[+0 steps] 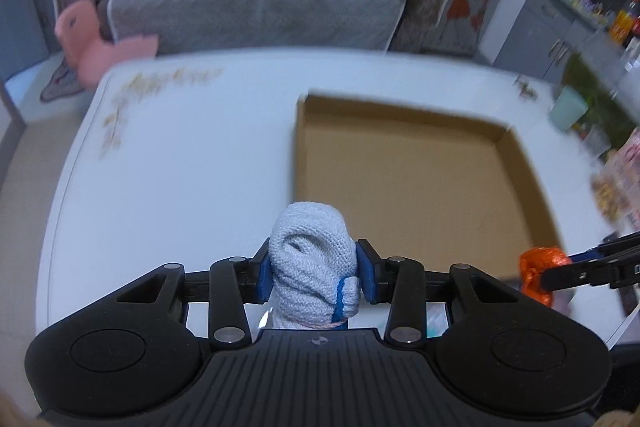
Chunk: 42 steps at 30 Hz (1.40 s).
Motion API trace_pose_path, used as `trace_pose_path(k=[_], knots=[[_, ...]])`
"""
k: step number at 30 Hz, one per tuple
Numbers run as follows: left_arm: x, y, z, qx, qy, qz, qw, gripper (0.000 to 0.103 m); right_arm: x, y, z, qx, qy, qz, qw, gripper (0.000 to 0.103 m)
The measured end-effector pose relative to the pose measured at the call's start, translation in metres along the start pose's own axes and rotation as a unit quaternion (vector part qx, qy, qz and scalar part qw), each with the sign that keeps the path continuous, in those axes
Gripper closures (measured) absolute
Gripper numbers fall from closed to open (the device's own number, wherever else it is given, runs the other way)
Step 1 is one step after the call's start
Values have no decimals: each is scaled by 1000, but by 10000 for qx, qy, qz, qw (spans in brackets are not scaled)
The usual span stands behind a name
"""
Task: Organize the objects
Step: 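Carry both bundles into the cardboard tray and open both grippers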
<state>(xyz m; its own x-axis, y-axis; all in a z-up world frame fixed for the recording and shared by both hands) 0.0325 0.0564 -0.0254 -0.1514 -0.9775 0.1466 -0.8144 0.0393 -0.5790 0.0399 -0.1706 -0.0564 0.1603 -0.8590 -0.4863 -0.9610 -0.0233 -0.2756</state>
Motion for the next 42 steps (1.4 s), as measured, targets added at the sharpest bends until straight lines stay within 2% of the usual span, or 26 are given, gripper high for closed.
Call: trace_pose_path(k=[4,8,13,17,22,23,25,29,31,39,42], knots=[[17,-38,-2,310,174,34,9994,56,-17,-34,-23,517,-181,-215,9983,73],[29,-68,31,351,119,124,9992,56,-31,-83,-17,762,-296,-236,9964,73],[35,-86,93,274,2,259,9993,56,-39,-137,29,745,-228,-360,9963,73],[32,-84,138,137,-88,300,9994,56,-38,-162,55,582,-57,-432,9974,73],[28,-76,168,45,-54,311,9995,56,-25,-173,98,145,378,-500,9979,73],[27,-76,170,45,-47,299,9995,56,-24,-165,90,94,437,-561,9974,73],[26,-77,172,46,-12,295,9996,56,-23,-164,103,-77,534,-653,9964,73],[22,-79,177,75,-50,239,9997,55,-27,-169,119,-155,712,-767,9944,71],[20,-78,180,64,1,217,9997,53,-27,-170,119,-135,785,-766,9939,71],[26,-78,183,-20,-181,217,9996,49,-19,-169,120,-210,973,-698,9926,69],[26,-79,180,-56,-245,187,9995,42,-14,-169,118,-227,974,-610,9931,61]])
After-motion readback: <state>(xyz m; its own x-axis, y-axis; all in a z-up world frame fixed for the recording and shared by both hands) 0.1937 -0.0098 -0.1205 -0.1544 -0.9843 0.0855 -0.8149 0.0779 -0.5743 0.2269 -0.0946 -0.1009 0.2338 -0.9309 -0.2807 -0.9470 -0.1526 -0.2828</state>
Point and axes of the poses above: each gripper's, at about its wrist camera, not at the fingertips, and z roughly the way its jaws point, x to its right, y to its underside, the point moved 7 cm from there along z, roughly the way its jaws point, and after that the axes turned 3 degrees about z, right-handed, at the moved point
